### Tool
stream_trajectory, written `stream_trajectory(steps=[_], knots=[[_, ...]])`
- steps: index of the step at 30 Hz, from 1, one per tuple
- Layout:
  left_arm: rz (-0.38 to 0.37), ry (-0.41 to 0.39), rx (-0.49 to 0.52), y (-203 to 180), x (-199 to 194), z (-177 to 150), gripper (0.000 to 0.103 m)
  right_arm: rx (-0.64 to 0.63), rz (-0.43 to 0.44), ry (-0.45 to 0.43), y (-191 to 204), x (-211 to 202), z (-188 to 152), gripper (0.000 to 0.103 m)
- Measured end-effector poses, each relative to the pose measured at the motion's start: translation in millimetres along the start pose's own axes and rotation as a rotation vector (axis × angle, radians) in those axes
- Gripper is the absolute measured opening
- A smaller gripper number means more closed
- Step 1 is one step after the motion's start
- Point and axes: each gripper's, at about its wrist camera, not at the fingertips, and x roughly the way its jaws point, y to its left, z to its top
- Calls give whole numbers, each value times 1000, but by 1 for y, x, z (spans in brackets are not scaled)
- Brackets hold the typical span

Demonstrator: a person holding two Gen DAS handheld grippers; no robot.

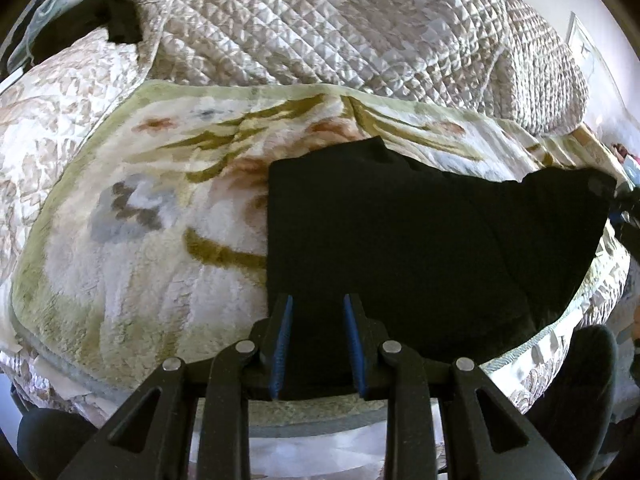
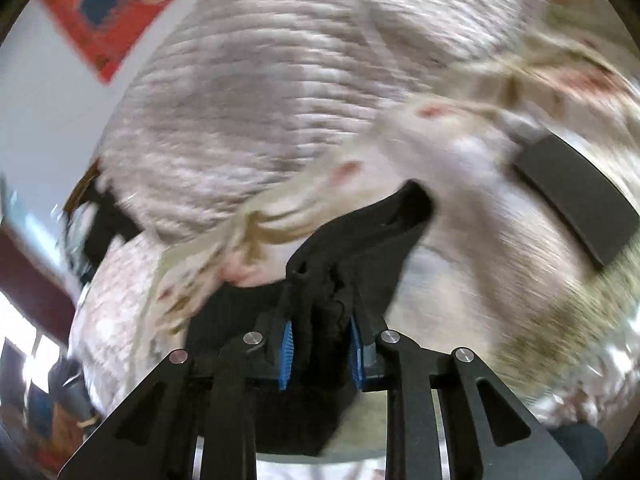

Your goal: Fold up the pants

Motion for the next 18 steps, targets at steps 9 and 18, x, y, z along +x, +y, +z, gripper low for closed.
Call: stream_trajectory(steps=[9,18], knots=[[31,-27,-75,31,-12,-2,28,-320,180,187,129,70,-46,23],[42,-25,-131,55,-13,-8,28,-421,167,353,143,118,-96,23]])
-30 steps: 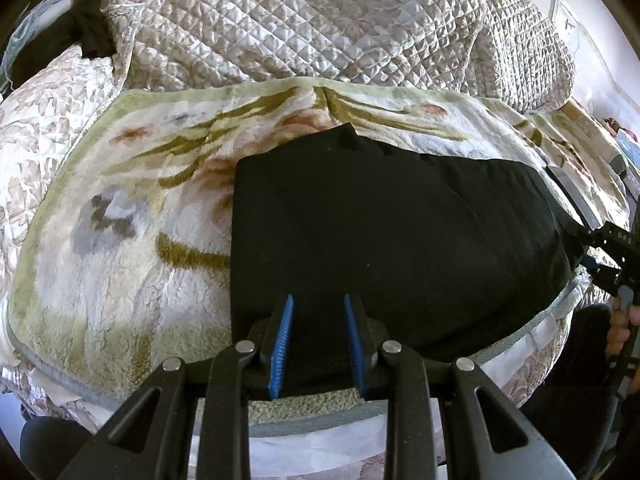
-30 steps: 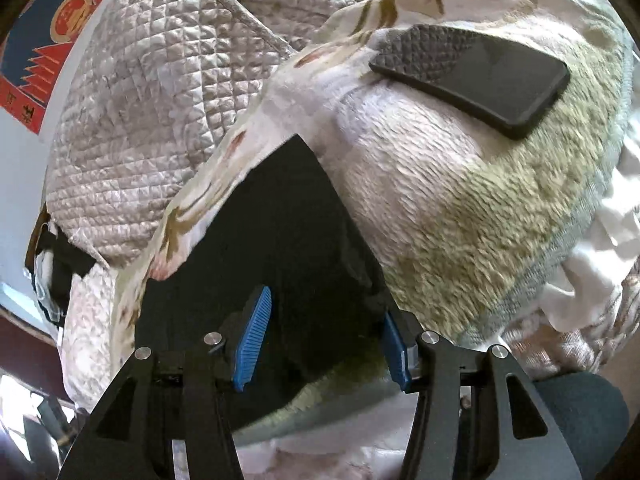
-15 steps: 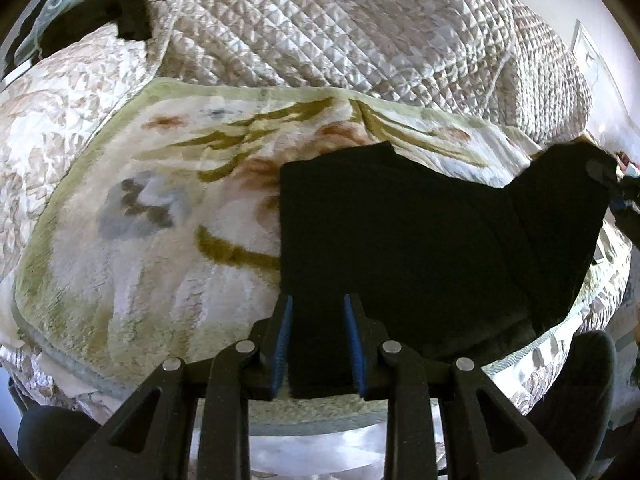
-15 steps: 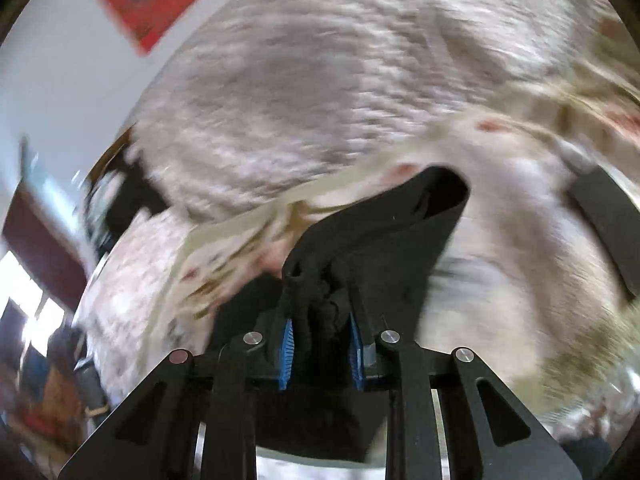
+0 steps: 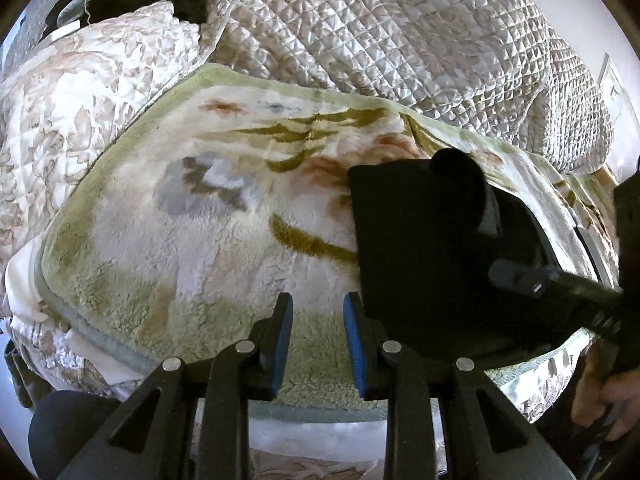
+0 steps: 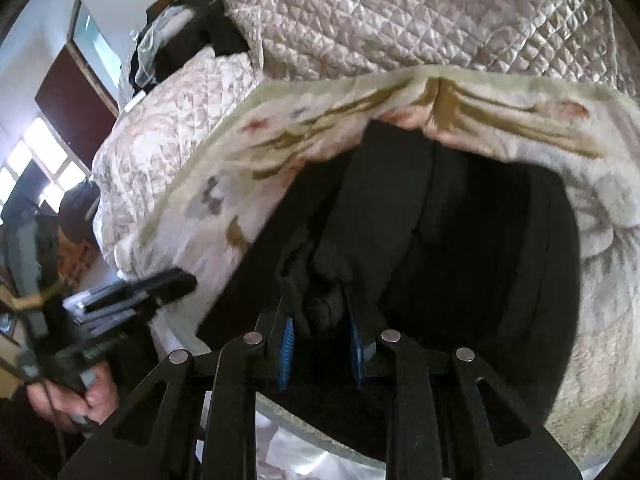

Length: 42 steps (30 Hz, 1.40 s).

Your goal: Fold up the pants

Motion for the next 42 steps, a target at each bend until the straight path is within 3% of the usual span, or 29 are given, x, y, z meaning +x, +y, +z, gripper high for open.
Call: stream_trajectory(steps=[5,11,16,20,24,25,27,31,35,39,42], knots=[[-14,-8,-5,-1,-1,1,28,-53,18,-55,24,-15,16,23],[9,-13,-21,10,-5,1,28,-99,35,39,42,29,-2,23],[26,-17,-39,20,-6,1,28,-114,46,5,50,17,0,23],[24,-16,-37,20,-6,2,28,-139,26,55,53,36,-11,23],[27,-20,-37,20,-7,2,28,-166,19,43,56,38,-13,25],[28,-20,-37,19,-8,2,28,-165,28,40,55,37,-14,27],[27,-21,-35,19,-8,2,28,-164,63,33,54,35,-14,40],[31,-25,-29,17,-10,3,28,-151,123,15,56,25,-11,44],[34,-28,-26,16,-11,6,28,-128,230,-79,52,-6,-8,44],[24,-33,-15,9,-10,13,28,-60,149,-165,22,-32,-8,44],[-4,-35,10,-5,-6,22,28,54,19,-177,-20,-39,-9,42]])
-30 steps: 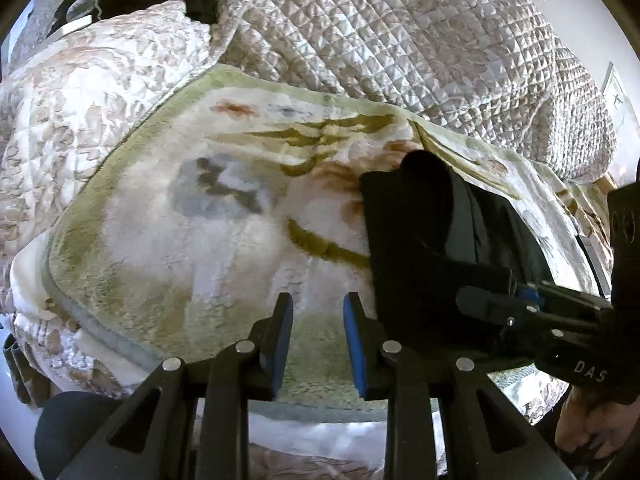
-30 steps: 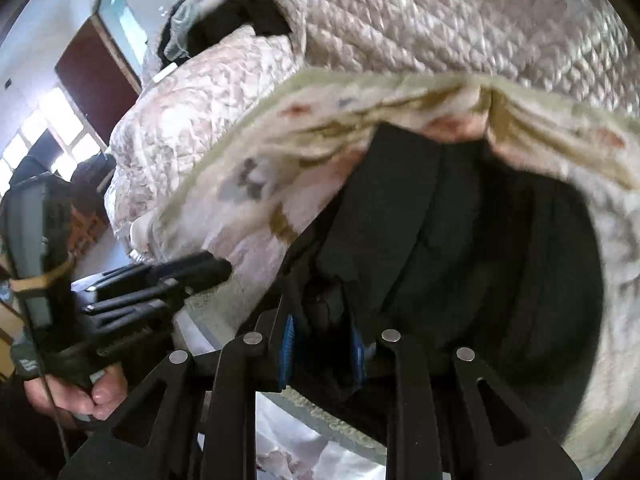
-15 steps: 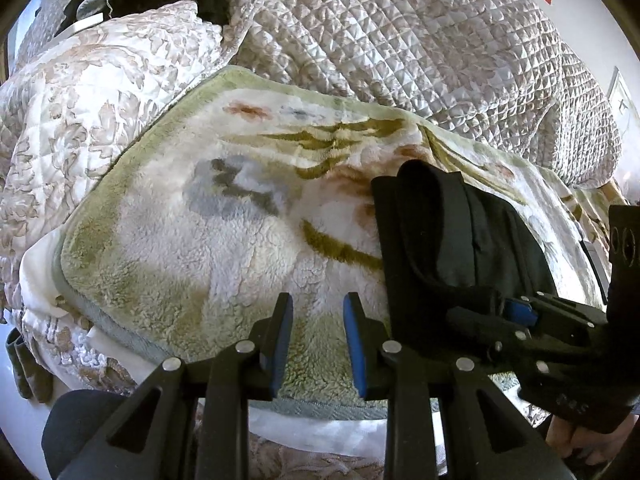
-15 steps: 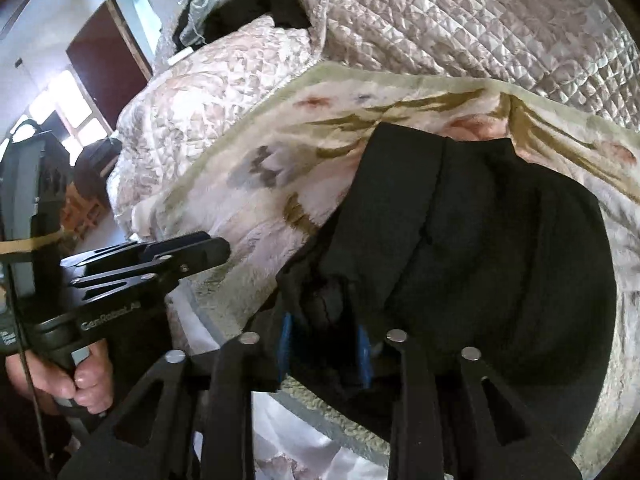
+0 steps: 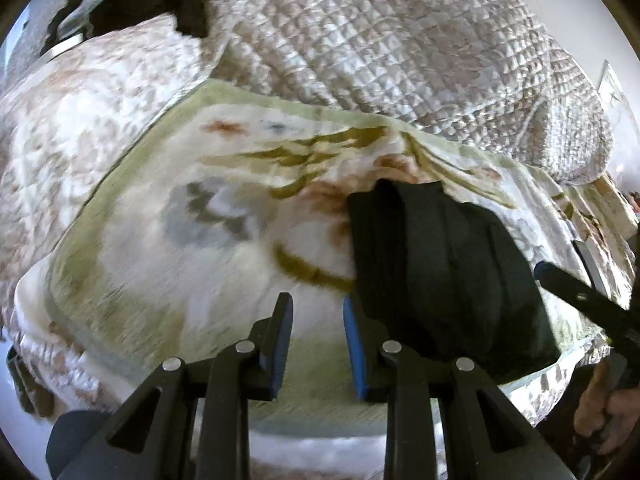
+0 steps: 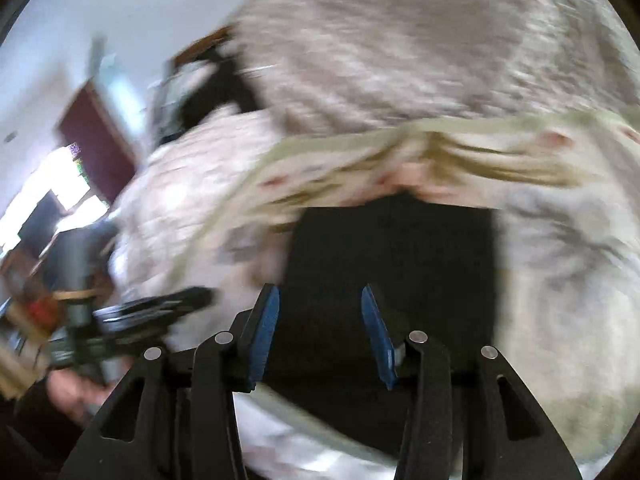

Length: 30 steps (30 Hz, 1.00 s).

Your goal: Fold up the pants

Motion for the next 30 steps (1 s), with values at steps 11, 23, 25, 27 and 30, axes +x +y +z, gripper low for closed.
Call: stream_trajectory(steps=[11,23,25,27,30], knots=[[-157,52,40,-46,59,38,42,110,-103,-6,-53,-14,2,30],[-148,24,28,-30,63,23,6,71,-123,-8,-61,7,22,24],[-160,34,22,-28,66,25,6,31,-127,2,-57,19,30,21],[-162,37,26,-29,68,27,7,-16,-144,52,-58,41,35,13],[-188,54,9,-25,68,31,10,8,-183,101,-77,65,38,0]])
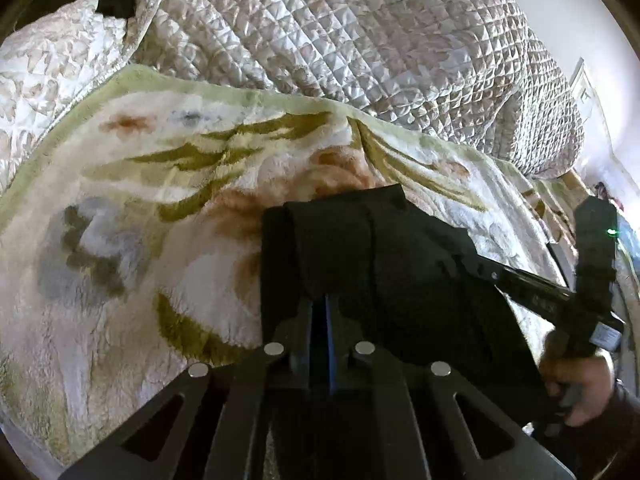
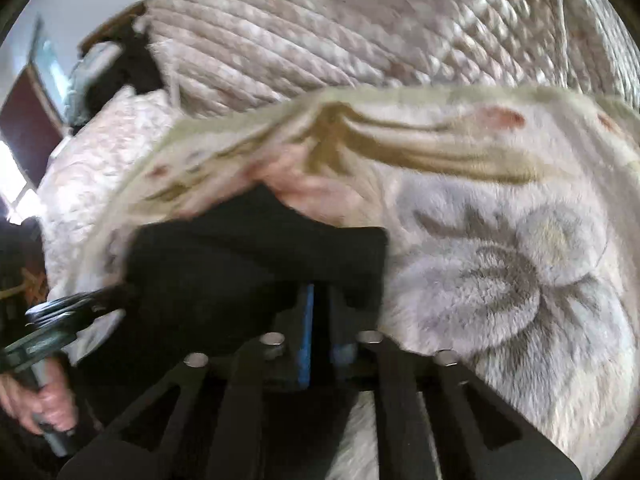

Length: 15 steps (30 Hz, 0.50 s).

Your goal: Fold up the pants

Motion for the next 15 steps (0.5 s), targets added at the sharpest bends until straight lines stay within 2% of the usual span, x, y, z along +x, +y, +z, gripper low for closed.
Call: stream_trajectory(steps=[2,5,11,15], knots=[[-11,1,-12,3,-5,2,12,23,4,-28,-3,-10,6,0],[35,-26,12,3,-15,5,11,-5,4,-74,-1,-27,12,0],[28,-82,52,-15,-19,28,11,-12,9,-44,-5,-16,19,0],[29,-44,83,-24,12,39,11,-6,-14,-2,-11,10,24,3]])
